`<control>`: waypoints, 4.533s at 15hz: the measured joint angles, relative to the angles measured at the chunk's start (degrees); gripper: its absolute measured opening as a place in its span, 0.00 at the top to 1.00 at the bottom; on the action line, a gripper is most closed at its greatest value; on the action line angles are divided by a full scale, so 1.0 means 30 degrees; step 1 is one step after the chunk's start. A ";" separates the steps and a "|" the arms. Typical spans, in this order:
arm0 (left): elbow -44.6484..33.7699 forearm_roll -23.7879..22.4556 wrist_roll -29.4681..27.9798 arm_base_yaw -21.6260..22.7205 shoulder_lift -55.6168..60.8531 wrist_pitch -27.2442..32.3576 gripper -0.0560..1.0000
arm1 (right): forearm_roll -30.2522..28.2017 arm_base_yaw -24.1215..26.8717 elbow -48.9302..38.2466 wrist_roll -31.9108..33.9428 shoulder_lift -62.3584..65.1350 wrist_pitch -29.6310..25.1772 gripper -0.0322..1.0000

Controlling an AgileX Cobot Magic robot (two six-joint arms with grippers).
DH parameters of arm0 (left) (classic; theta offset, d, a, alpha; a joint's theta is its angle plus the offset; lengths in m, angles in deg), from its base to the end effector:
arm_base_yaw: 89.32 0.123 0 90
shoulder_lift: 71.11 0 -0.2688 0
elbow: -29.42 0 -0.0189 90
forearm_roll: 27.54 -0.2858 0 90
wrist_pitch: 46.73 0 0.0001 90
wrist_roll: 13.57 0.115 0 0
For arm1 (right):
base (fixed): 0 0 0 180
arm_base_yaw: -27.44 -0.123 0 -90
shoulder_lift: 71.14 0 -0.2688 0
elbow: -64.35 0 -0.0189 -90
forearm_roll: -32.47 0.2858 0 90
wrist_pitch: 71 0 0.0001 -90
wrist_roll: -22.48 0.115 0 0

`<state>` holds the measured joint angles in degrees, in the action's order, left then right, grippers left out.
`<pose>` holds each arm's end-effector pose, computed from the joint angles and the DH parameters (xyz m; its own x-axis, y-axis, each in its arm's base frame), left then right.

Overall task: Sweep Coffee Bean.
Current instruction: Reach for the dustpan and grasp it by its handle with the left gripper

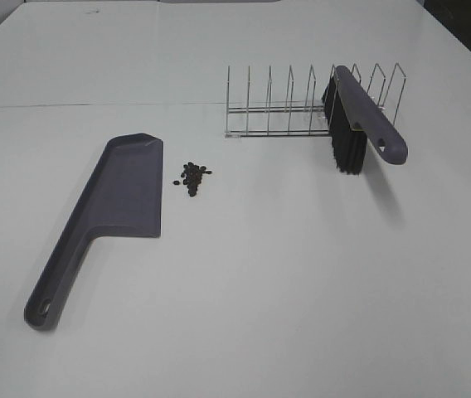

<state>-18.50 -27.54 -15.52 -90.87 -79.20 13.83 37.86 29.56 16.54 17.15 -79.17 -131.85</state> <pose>0.0631 -0.0017 0.2847 -0.4478 -0.0219 -0.8939 0.0118 0.9995 -0.0304 0.0625 0.0071 0.2853 -0.4450 -0.0305 -0.8950 -0.0575 0.9983 -0.0054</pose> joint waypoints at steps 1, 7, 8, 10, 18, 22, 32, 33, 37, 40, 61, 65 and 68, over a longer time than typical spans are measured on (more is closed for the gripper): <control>0.0000 0.0000 0.0000 0.0000 0.0000 0.0000 0.28 | 0.0000 0.0000 0.0000 0.0000 0.0000 0.0000 0.31; 0.0000 0.0000 0.0000 0.0000 0.0000 0.0000 0.28 | 0.0000 0.0000 0.0000 0.0000 0.0000 0.0000 0.31; 0.0000 0.0000 0.0000 0.0000 0.0000 0.0000 0.28 | 0.0000 0.0000 0.0000 0.0000 0.0000 0.0000 0.31; 0.0000 0.0000 0.0000 0.0000 0.0000 0.0000 0.28 | 0.0000 0.0000 0.0000 0.0000 0.0000 0.0000 0.31; 0.0000 0.0000 0.0000 0.0000 0.0000 0.0000 0.28 | 0.0000 0.0000 0.0000 0.0000 0.0000 0.0000 0.31; 0.0000 0.0000 0.0000 0.0000 0.0000 0.0000 0.28 | 0.0000 0.0000 0.0000 0.0000 0.0000 0.0000 0.31; 0.0000 0.0000 0.0000 0.0000 0.0000 0.0000 0.28 | 0.0000 0.0000 0.0000 0.0000 0.0000 0.0000 0.31; 0.0000 0.0000 0.0000 0.0000 0.0000 0.0000 0.28 | 0.0000 0.0000 0.0000 0.0000 0.0000 0.0000 0.31; 0.0000 0.0000 0.0000 0.0000 0.0000 0.0000 0.28 | 0.0000 0.0000 0.0000 0.0000 0.0000 0.0000 0.31; 0.0000 0.0000 0.0000 0.0000 0.0000 -0.0019 0.28 | 0.0000 0.0000 0.0000 0.0000 0.0000 0.0000 0.31; 0.0000 0.0000 0.0000 0.0000 0.0000 -0.0019 0.28 | 0.0000 0.0000 0.0000 0.0000 0.0000 0.0000 0.31; 0.0000 0.0000 0.0000 0.0000 0.0000 -0.0019 0.28 | 0.0000 0.0000 0.0000 0.0000 0.0000 0.0000 0.31; 0.0000 0.0000 0.0000 0.0000 0.0000 -0.0038 0.28 | 0.0000 0.0000 0.0000 0.0000 0.0000 0.0000 0.31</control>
<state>-18.50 -27.54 -15.52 -90.87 -79.20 13.72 37.86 29.56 16.54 17.15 -79.17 -131.85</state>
